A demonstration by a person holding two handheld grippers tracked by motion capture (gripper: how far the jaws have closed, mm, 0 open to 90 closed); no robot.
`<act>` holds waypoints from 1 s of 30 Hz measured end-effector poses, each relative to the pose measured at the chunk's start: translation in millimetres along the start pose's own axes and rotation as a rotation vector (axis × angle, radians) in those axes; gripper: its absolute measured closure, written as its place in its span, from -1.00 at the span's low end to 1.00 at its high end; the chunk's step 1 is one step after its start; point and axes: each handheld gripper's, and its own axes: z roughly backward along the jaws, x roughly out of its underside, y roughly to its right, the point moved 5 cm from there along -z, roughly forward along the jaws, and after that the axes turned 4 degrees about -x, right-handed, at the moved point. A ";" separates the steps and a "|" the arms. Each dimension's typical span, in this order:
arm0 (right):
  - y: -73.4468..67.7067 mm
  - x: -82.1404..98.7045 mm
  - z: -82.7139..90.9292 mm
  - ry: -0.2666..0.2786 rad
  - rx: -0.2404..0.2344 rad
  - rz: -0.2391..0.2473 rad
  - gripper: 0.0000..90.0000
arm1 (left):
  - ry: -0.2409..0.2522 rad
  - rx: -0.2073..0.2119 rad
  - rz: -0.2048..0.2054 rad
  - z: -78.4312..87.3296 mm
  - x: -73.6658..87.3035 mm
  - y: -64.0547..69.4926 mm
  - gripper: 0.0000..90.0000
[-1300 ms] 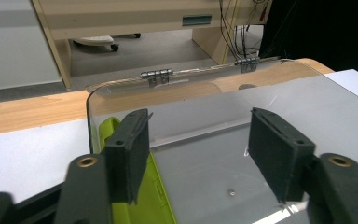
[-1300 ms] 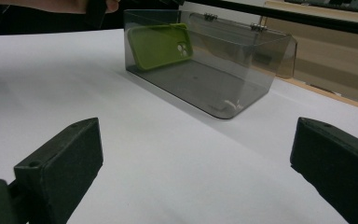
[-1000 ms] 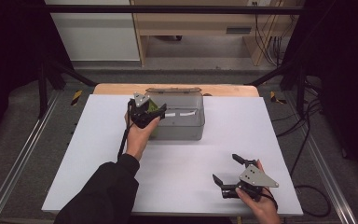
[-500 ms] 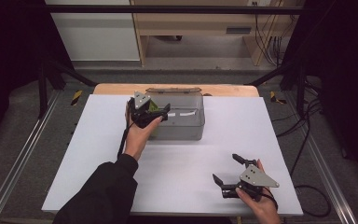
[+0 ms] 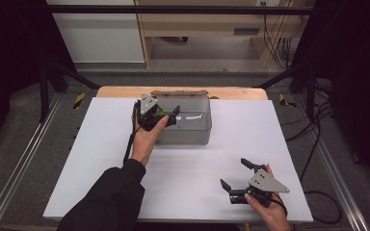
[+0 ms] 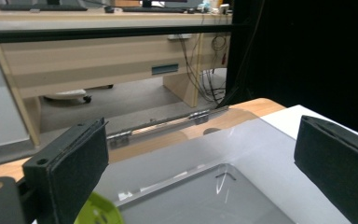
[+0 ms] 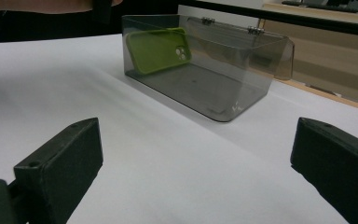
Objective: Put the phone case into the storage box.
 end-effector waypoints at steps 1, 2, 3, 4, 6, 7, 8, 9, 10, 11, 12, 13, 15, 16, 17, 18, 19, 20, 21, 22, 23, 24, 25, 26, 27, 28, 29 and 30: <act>0.1 0.2 0.2 -0.001 0.000 -0.001 -0.94 | 0.004 0.002 -0.001 0.1 -0.7 1.0 -0.94; 0.2 0.2 0.4 -0.001 0.001 -0.003 -0.94 | 0.007 0.005 -0.004 0.0 -1.4 1.8 -0.94; 0.5 0.3 0.6 0.000 0.001 -0.004 -0.94 | 0.010 0.008 -0.006 -0.2 -1.9 2.7 -0.94; 0.9 0.2 0.7 0.002 0.002 -0.005 -0.94 | 0.010 0.009 -0.008 -0.2 -2.2 3.2 -0.94; 1.2 -0.4 1.2 0.006 0.002 -0.015 -0.95 | 0.016 0.008 -0.004 -0.1 -3.3 4.1 -0.94; 1.2 -0.2 1.2 0.006 0.001 -0.017 -0.95 | 0.021 0.010 -0.005 0.1 -3.9 4.8 -0.94; 1.1 0.1 1.0 0.007 0.000 -0.017 -0.95 | 0.028 0.016 -0.007 0.4 -4.7 5.7 -0.94; 1.4 0.5 0.8 0.009 0.001 -0.014 -0.94 | 0.032 0.021 -0.010 0.7 -5.1 6.2 -0.95; 1.4 0.7 0.9 0.007 0.001 -0.015 -0.94 | 0.036 0.024 -0.011 0.9 -5.6 6.7 -0.95; 1.6 0.8 0.9 0.007 0.003 -0.015 -0.94 | 0.040 0.030 -0.010 2.2 -6.6 7.1 -0.95; 1.8 0.5 1.0 0.007 0.009 -0.015 -0.95 | 0.045 0.029 -0.004 4.0 -7.6 6.9 -0.95; 1.4 0.3 1.2 0.006 0.011 -0.020 -0.95 | 0.046 0.032 0.000 5.6 -8.3 7.0 -0.95; 0.4 -0.1 1.0 0.001 0.012 -0.012 -0.95 | 0.043 0.038 -0.012 9.5 -8.6 7.5 -0.95; -0.5 -0.7 0.8 0.002 0.010 -0.010 -0.95 | 0.042 0.044 -0.014 10.8 -8.6 8.0 -0.96; -1.0 -1.0 0.6 0.003 0.009 -0.007 -0.95 | 0.039 0.047 -0.019 13.0 -8.4 8.5 -0.96; -1.7 -1.1 0.2 0.002 0.009 -0.007 -0.95 | 0.039 0.054 -0.023 15.9 -8.2 9.2 -0.96; -2.4 -0.5 -0.5 -0.003 0.008 -0.009 -0.95 | 0.041 0.057 -0.029 18.1 -8.4 9.5 -0.96; -2.6 -0.3 -0.8 -0.006 0.008 -0.009 -0.95 | 0.044 0.060 -0.034 20.1 -8.7 9.2 -0.97; -2.4 -0.3 -0.9 -0.005 0.010 -0.009 -0.95 | 0.045 0.060 -0.036 21.7 -9.3 8.7 -0.98; -2.2 -0.2 -1.0 -0.004 0.011 -0.013 -0.95 | 0.046 0.057 -0.039 23.1 -10.3 7.5 -0.98; -2.3 0.1 -1.0 -0.006 0.011 -0.015 -0.95 | 0.048 0.057 -0.040 24.2 -11.2 6.4 -0.97; -2.2 0.3 -0.8 -0.008 0.010 -0.014 -0.95 | 0.051 0.055 -0.039 26.2 -12.8 4.5 -0.97; -2.1 0.2 -0.5 -0.006 0.010 -0.013 -0.95 | 0.054 0.056 -0.037 27.3 -13.6 3.3 -0.98; -2.2 0.1 -0.1 -0.006 0.010 -0.011 -0.95 | 0.055 0.058 -0.026 29.5 -14.8 0.8 -0.98; -2.2 -0.2 0.6 -0.003 0.012 -0.017 -0.95 | 0.053 0.063 -0.022 30.6 -15.0 -0.1 -0.97; -1.7 -0.5 0.7 -0.001 0.015 -0.014 -0.95 | 0.056 0.070 -0.016 31.5 -15.1 -0.5 -0.97; -1.7 -0.7 0.8 0.001 0.016 -0.016 -0.95 | 0.059 0.075 -0.020 33.5 -14.9 -1.8 -0.97; -1.3 -0.6 0.8 0.001 0.017 -0.014 -0.95 | 0.061 0.077 -0.023 35.2 -14.5 -3.1 -0.98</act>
